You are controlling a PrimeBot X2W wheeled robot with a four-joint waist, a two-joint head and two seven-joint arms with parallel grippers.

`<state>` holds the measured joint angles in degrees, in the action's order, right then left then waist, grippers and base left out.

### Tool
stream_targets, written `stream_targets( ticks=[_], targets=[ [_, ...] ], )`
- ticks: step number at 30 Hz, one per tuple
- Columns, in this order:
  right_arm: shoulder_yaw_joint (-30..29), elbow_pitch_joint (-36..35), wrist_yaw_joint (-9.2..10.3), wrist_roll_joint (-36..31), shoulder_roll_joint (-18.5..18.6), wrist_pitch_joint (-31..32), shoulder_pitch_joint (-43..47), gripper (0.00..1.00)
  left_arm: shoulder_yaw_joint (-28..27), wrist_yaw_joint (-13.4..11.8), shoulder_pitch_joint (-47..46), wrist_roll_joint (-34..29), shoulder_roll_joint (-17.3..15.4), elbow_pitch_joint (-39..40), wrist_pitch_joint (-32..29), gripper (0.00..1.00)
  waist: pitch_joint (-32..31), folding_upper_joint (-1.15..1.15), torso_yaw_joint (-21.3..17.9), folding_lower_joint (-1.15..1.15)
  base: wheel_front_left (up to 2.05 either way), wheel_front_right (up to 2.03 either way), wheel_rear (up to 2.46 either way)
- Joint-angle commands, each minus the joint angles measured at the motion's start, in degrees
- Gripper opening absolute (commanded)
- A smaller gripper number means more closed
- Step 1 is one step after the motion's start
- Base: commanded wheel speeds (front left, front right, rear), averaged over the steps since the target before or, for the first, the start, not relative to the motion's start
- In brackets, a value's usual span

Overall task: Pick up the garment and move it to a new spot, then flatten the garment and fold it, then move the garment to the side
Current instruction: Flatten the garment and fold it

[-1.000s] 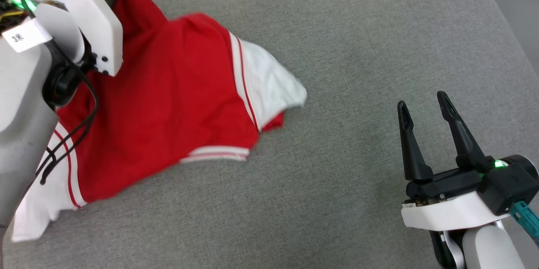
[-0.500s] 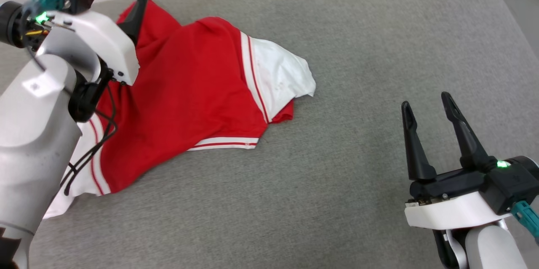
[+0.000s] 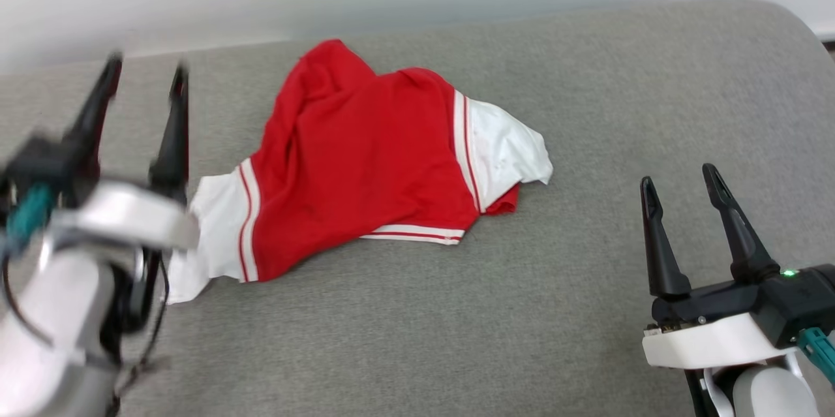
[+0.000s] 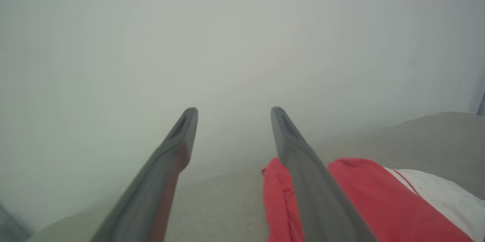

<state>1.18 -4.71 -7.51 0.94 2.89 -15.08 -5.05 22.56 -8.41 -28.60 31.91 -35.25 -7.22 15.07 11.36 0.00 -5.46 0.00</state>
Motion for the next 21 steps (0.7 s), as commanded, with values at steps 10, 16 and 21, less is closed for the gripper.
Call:
stream_targets(
  ticks=[10,16,21],
  targets=[
    [-0.4,1.0,0.04,-0.2,0.0,-0.1,2.6,1.00,-7.3,-2.6,23.5,-3.2,7.1,11.5,0.1,1.00,-3.2,0.00,3.8,0.00,0.00,0.00,0.00],
    [-2.5,3.8,0.03,0.2,-0.1,-0.1,1.5,1.00,-8.6,-0.4,26.9,-5.8,10.5,12.4,0.1,1.00,-2.7,0.00,5.4,0.00,0.00,0.00,0.00],
    [-4.1,9.1,0.03,0.2,0.8,6.4,-3.2,1.00,-9.7,1.7,25.6,-7.6,11.7,12.2,0.1,1.00,-0.9,0.00,7.1,0.00,0.00,0.00,0.00]
  ],
)
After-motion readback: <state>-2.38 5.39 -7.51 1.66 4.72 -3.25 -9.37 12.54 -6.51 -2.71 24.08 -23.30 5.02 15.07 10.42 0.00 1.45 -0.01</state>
